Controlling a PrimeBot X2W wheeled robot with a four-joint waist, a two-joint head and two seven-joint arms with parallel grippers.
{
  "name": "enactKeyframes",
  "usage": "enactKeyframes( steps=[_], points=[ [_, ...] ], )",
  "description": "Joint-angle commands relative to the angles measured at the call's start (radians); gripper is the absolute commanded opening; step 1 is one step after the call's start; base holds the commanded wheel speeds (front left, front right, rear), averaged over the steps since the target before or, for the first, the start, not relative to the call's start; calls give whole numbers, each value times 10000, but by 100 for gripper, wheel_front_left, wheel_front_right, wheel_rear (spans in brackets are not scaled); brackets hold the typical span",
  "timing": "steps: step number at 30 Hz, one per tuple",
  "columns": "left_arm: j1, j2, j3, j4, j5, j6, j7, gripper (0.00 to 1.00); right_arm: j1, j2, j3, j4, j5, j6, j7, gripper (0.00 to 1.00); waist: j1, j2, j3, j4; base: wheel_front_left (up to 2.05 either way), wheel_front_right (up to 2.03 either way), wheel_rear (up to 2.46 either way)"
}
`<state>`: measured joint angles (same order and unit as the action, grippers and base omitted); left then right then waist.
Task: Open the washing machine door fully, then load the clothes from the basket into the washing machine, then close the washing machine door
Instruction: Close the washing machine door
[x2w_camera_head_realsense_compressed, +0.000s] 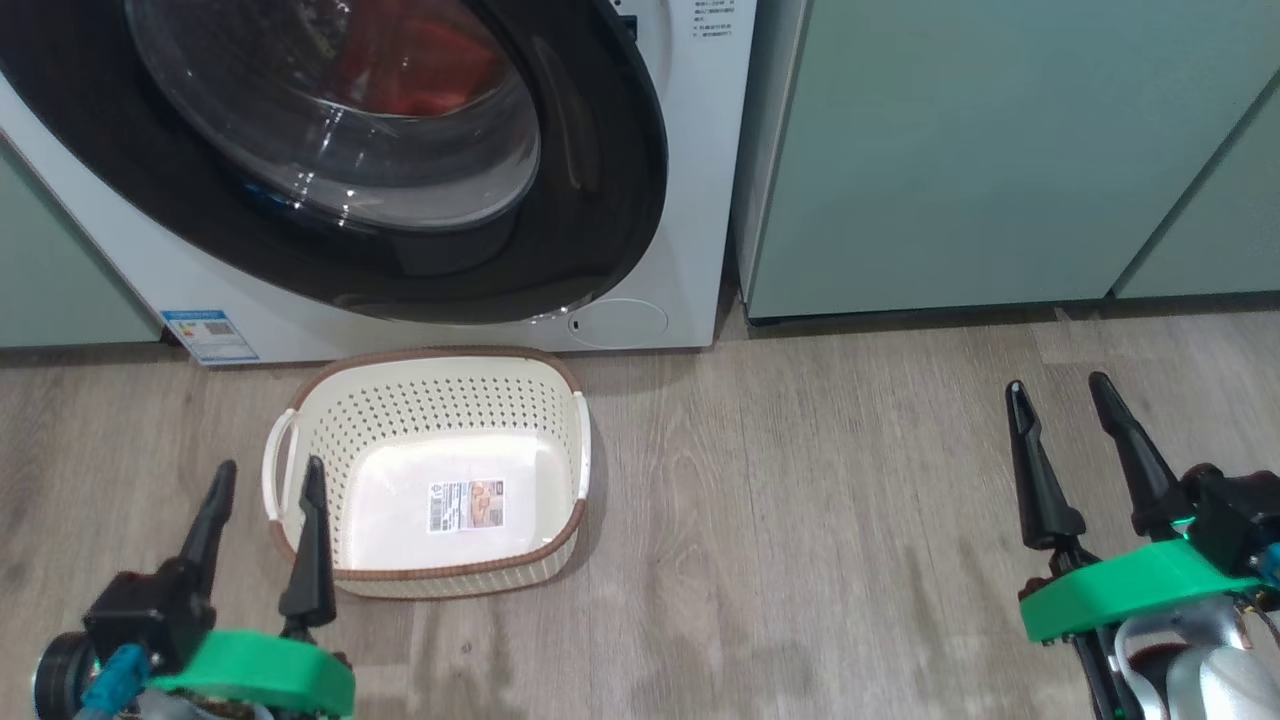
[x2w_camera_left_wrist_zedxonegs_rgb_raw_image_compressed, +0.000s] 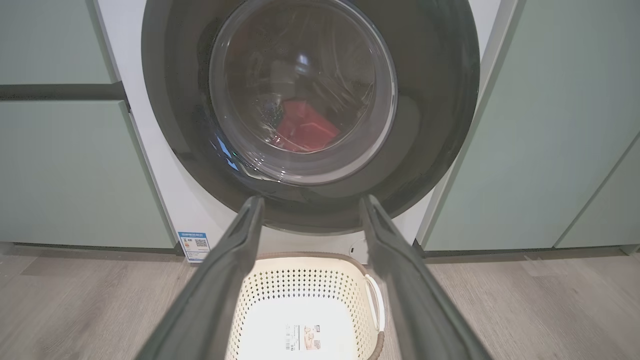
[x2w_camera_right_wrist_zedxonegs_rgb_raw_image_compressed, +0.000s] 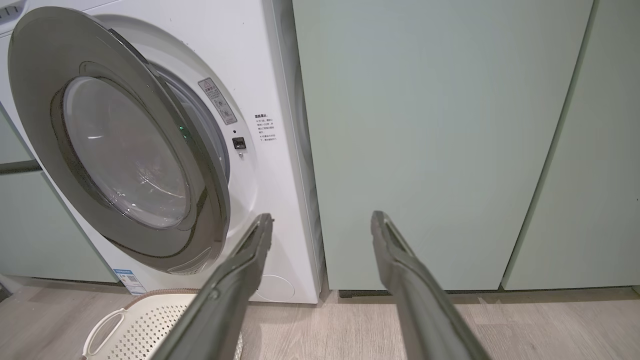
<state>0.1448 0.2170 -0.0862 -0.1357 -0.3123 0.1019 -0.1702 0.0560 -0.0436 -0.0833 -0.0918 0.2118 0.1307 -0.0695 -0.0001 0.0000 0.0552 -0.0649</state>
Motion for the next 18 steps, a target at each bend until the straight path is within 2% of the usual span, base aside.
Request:
enactKeyframes(
  steps=[1,18],
  points=[
    [-300,195,309,-250,101,82,-112,100,-195,-66,193,-322,-63,0,23,100,1,0,-32,15,0,0,0],
    [-272,217,293,77,200,419,-95,100,-151,-66,198,-201,-84,0,56,100,1,0,-133,78,0,0,0]
  ],
)
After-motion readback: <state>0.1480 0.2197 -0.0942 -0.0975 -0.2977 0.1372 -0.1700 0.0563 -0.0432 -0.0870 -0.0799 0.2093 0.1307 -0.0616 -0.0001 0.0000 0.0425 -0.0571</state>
